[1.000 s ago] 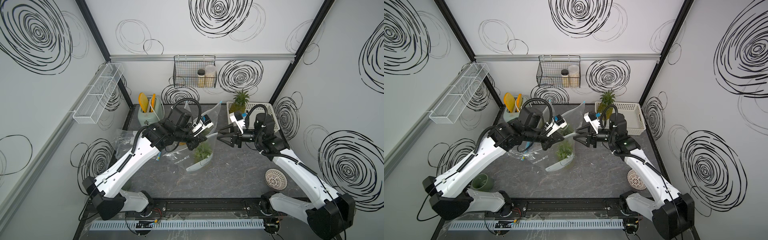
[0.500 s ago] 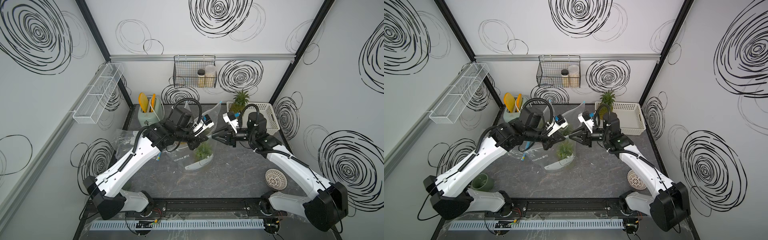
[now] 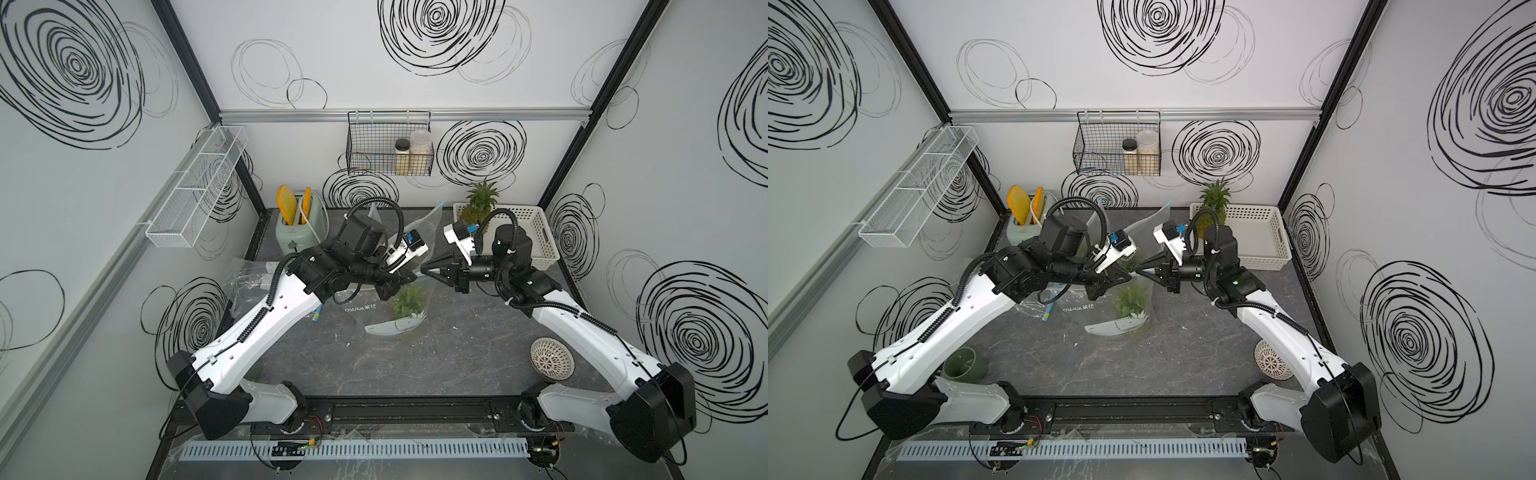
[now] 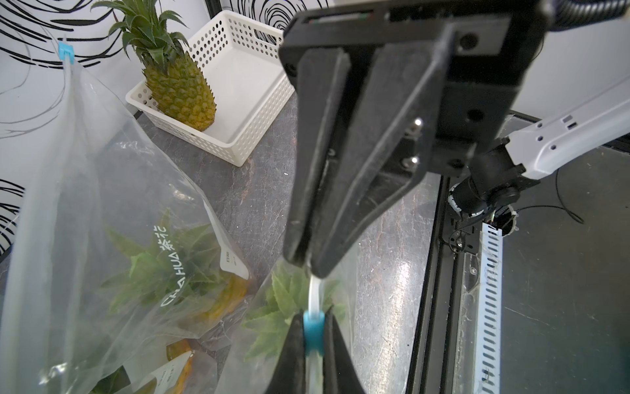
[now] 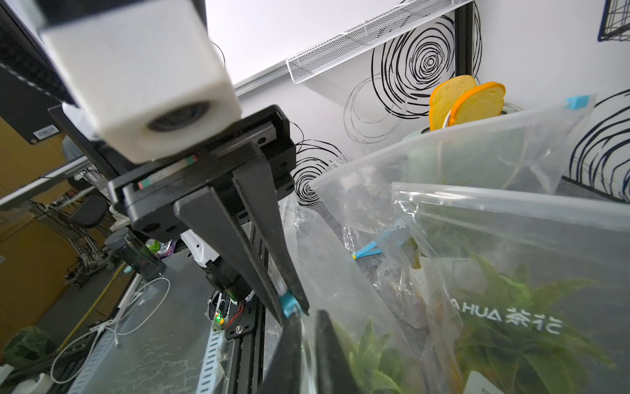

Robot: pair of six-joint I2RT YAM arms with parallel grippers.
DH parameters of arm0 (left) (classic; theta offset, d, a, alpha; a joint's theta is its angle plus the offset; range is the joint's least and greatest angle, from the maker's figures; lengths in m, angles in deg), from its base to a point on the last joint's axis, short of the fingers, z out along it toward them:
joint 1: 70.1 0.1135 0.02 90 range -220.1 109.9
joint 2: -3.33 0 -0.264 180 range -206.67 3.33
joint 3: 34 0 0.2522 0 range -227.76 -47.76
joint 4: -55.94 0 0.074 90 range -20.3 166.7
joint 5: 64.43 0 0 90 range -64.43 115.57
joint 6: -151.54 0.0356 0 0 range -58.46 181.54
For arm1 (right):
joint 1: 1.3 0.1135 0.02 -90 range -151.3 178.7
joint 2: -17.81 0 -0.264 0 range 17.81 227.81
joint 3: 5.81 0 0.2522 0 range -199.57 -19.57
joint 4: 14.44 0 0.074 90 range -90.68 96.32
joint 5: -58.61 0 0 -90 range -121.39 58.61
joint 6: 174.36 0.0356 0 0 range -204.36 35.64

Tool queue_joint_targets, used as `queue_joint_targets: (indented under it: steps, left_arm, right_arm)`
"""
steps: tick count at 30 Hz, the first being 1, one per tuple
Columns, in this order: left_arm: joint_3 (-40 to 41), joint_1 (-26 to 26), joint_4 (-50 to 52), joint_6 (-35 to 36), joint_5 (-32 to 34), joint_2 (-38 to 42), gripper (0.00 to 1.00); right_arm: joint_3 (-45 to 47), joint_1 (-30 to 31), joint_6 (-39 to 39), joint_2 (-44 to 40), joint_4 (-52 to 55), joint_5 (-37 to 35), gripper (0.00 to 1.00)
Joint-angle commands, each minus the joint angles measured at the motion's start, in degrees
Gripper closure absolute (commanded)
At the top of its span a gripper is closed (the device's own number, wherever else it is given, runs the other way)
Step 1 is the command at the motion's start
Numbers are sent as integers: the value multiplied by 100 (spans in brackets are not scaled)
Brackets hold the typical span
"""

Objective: Open the zip-top bag and take out the pineapple
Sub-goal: Unzip the zipper on the zipper food storage bag.

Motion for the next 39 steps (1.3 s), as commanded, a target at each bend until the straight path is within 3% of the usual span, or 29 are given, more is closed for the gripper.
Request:
queue_joint_targets:
  steps: [1, 4, 9, 14, 21, 30, 39]
  left_arm:
    - [-31, 31, -315, 24, -69, -29, 100]
    - [-33, 36, -360, 18, -88, -52, 100]
    - [-22, 39, -345, 16, -106, -47, 100]
    - [89, 39, -267, 17, 20, 20, 100]
    - [63, 207, 79, -11, 410, 164, 100]
    - [89, 579, 590, -86, 959, 594, 98]
    - [553, 681, 1062, -428, 1425, 1270, 98]
  right_arm:
    - [-135, 43, -187, -138, 304, -56, 77]
    - [-104, 44, -194, -158, 353, -78, 77]
    - [12, 44, -84, -222, 128, -259, 100]
    - [180, 28, 308, -401, -326, -727, 100]
    - [178, -233, 455, -720, -30, -1591, 100]
    - [423, -1397, 628, -962, 38, -1238, 100]
    - [417, -2041, 608, -952, 89, -1005, 100]
